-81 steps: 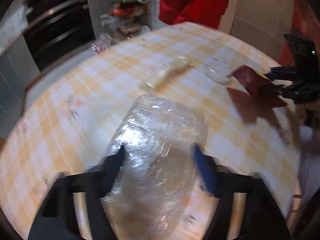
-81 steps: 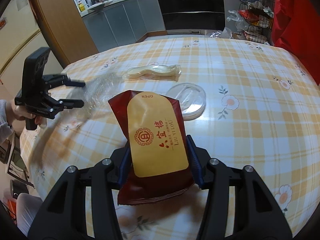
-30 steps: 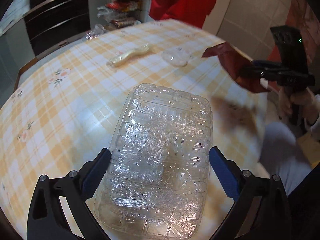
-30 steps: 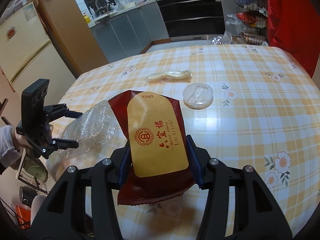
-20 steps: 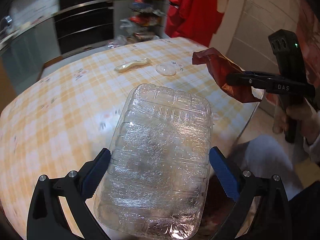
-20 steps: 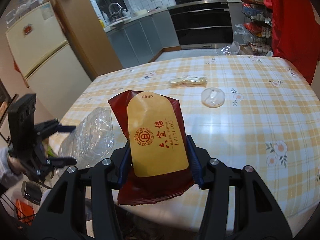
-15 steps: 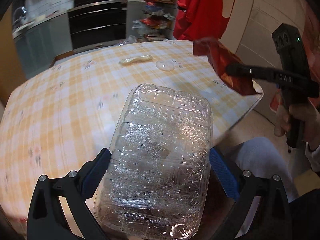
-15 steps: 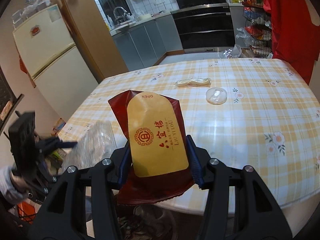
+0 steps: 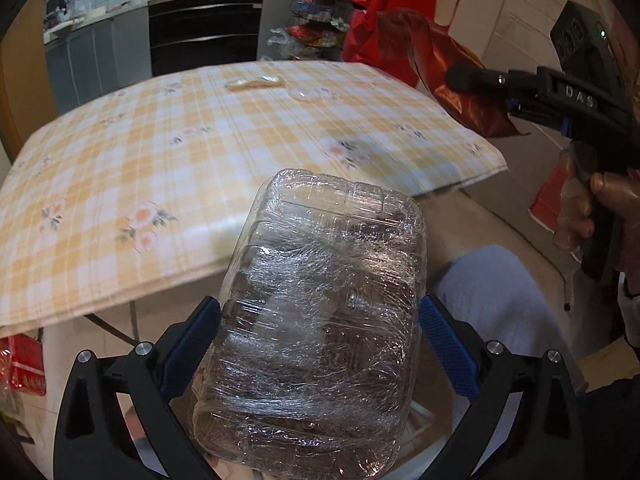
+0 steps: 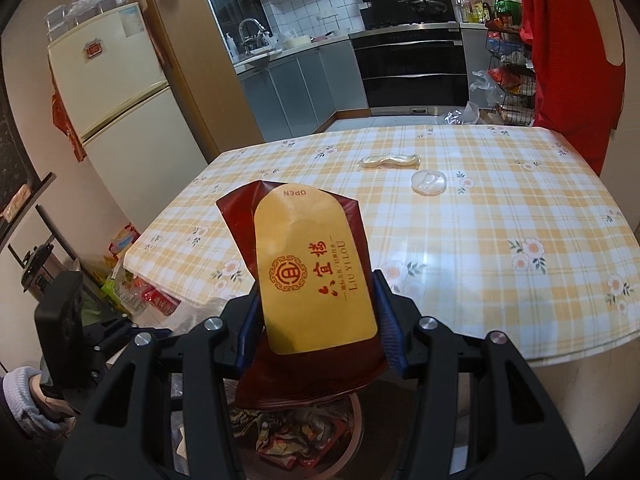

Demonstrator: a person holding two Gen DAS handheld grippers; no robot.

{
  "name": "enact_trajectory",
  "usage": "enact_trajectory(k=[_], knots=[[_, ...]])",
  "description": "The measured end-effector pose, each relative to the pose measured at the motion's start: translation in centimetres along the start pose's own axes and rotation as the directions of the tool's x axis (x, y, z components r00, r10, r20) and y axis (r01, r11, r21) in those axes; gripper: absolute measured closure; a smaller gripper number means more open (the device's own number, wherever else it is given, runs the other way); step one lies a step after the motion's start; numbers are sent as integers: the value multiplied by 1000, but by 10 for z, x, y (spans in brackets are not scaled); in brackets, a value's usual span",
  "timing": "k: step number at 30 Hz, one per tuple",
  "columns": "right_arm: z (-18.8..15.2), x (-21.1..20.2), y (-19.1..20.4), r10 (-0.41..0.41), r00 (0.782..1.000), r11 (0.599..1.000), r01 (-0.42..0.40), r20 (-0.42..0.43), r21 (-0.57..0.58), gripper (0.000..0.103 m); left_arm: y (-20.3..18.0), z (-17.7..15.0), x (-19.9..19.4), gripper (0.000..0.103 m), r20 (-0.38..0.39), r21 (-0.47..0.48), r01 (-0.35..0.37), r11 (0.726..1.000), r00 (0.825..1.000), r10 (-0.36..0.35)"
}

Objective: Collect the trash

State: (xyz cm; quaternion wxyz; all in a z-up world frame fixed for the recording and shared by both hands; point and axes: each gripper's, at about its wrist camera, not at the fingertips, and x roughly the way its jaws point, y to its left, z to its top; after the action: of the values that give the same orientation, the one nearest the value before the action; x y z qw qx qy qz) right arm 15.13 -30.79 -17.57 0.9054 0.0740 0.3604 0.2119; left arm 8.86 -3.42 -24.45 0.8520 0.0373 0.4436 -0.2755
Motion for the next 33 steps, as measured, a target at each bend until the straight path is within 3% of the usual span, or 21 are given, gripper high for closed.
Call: enact_trajectory(k=[12, 18, 21, 23, 27, 33], knots=[[-9, -3, 14, 15, 1000, 999, -16, -24, -34, 51, 1, -14, 13, 6, -3, -45, 8, 999, 1000, -8], [-31, 28, 33, 84, 983, 991, -100, -164, -93, 51, -9, -12, 5, 6, 25, 10, -13, 1000, 1000, 13], [-55, 61, 39, 57, 944, 986, -105, -326, -133, 51, -13, -11, 1, 6, 58, 33, -8, 999, 998, 6], [-67, 72, 38, 41, 930, 985, -98, -364, -141, 51, -17, -9, -5, 6, 97, 50, 15, 999, 995, -20], [-73, 73, 30, 47, 931, 992, -86, -361, -94, 51, -15, -7, -2, 6, 90, 49, -5, 999, 996, 1], [-72, 70, 32, 37, 933, 991, -79, -359, -104, 51, 6, -4, -13, 6, 129, -36, -19, 999, 991, 23]])
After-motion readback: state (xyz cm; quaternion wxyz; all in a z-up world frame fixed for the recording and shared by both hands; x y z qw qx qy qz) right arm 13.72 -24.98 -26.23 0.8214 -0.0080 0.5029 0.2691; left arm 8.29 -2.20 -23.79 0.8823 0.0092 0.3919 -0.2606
